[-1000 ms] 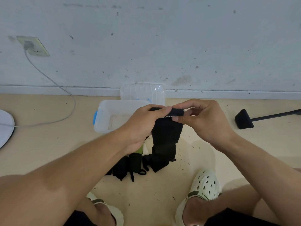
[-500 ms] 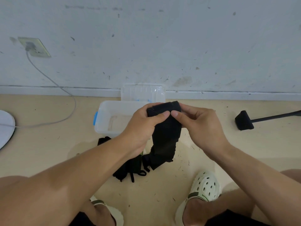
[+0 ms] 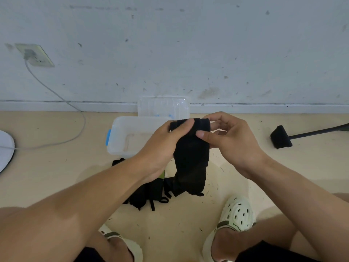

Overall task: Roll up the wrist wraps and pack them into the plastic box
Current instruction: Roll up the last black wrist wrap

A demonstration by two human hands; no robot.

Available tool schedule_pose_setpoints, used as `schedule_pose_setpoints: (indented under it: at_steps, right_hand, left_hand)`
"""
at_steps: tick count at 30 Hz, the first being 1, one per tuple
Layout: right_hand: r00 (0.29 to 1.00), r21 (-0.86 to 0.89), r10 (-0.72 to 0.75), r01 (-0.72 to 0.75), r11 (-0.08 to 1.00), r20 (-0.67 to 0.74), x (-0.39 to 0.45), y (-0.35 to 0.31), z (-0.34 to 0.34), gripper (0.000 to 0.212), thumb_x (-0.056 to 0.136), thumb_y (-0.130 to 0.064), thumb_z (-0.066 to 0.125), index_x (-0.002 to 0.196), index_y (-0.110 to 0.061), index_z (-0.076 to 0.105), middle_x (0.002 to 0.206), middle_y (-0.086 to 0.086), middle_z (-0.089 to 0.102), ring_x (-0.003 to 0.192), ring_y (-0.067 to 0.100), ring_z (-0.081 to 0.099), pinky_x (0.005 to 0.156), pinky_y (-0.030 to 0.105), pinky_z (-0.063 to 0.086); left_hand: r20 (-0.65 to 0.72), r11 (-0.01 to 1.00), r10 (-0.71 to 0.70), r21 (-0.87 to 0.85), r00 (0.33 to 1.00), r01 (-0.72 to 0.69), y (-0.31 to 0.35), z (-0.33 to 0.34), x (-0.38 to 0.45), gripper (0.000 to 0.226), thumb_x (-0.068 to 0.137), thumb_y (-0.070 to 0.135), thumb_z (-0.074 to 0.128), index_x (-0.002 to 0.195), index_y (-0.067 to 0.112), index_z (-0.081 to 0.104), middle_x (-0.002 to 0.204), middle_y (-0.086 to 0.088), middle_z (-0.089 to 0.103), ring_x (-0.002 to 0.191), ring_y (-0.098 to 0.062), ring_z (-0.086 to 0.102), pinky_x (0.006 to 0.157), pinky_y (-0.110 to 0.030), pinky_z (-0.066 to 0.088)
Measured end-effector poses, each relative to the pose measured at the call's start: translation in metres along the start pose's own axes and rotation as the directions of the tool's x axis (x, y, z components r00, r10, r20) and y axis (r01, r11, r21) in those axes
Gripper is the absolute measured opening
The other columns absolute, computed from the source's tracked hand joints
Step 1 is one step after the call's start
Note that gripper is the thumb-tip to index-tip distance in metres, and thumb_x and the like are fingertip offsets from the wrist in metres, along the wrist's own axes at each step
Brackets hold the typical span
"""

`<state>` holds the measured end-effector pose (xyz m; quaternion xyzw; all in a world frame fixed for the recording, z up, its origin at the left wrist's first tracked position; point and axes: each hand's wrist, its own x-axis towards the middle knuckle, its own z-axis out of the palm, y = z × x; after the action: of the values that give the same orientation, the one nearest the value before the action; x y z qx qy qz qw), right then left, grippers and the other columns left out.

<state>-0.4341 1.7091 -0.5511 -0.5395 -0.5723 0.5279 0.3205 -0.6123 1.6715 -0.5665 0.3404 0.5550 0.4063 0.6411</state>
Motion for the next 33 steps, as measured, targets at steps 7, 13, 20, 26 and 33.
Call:
schedule_pose_setpoints:
  at_steps: [7, 13, 20, 26, 33]
  right_hand:
    - [1.0, -0.026, -0.026, 0.026, 0.999, -0.01, 0.001, 0.0, -0.001, 0.022, 0.081, -0.007, 0.085, 0.088, -0.025, 0.073, 0.091, 0.01, 0.074, 0.068, 0.019, 0.066, 0.08, 0.035, 0.057]
    - [0.99, 0.027, 0.054, -0.058, 0.998, 0.13, 0.004, -0.007, -0.009, 0.031, 0.078, -0.006, 0.087, 0.102, -0.023, 0.075, 0.083, 0.006, 0.077, 0.078, 0.015, 0.073, 0.081, 0.026, 0.052]
    - [0.995, 0.13, 0.093, -0.098, 0.987, 0.041, 0.006, -0.008, -0.007, 0.043, 0.081, -0.023, 0.082, 0.122, -0.019, 0.069, 0.099, 0.002, 0.08, 0.093, 0.016, 0.078, 0.081, 0.027, 0.06]
    - [0.999, 0.005, -0.02, 0.02, 1.0, -0.042, -0.009, 0.006, 0.008, 0.024, 0.096, -0.025, 0.072, 0.119, -0.025, 0.077, 0.1, -0.013, 0.08, 0.095, 0.005, 0.076, 0.089, 0.024, 0.059]
    - [0.998, -0.118, 0.005, 0.002, 0.993, 0.058, -0.014, 0.015, 0.011, 0.026, 0.1, -0.031, 0.065, 0.124, -0.037, 0.074, 0.098, -0.012, 0.08, 0.089, 0.008, 0.076, 0.081, 0.017, 0.056]
  left_hand:
    - [0.01, 0.992, -0.122, -0.044, 0.992, 0.122, 0.005, -0.002, -0.001, 0.044, 0.102, 0.055, 0.051, 0.126, 0.024, 0.071, 0.119, -0.001, 0.077, 0.117, -0.019, 0.069, 0.105, -0.047, 0.053]
    - [-0.034, 0.99, -0.059, -0.13, 0.998, 0.054, 0.005, -0.006, 0.001, 0.03, 0.102, 0.019, 0.062, 0.132, 0.016, 0.066, 0.125, -0.007, 0.073, 0.114, -0.023, 0.071, 0.089, -0.038, 0.063]
    - [-0.065, 0.994, 0.053, -0.097, 0.996, -0.059, 0.004, -0.006, 0.002, 0.035, 0.099, 0.007, 0.065, 0.131, 0.022, 0.065, 0.124, -0.006, 0.071, 0.117, -0.022, 0.068, 0.097, -0.04, 0.06]
    - [-0.083, 0.991, 0.125, 0.067, 0.989, -0.119, -0.005, -0.005, 0.0, 0.03, 0.098, 0.017, 0.069, 0.125, 0.031, 0.067, 0.119, -0.001, 0.072, 0.114, -0.022, 0.069, 0.096, -0.047, 0.06]
    - [-0.046, 0.981, 0.103, 0.169, 0.994, -0.094, -0.012, -0.009, -0.004, 0.032, 0.1, 0.018, 0.067, 0.129, 0.031, 0.063, 0.123, 0.001, 0.069, 0.117, -0.02, 0.066, 0.101, -0.043, 0.058]
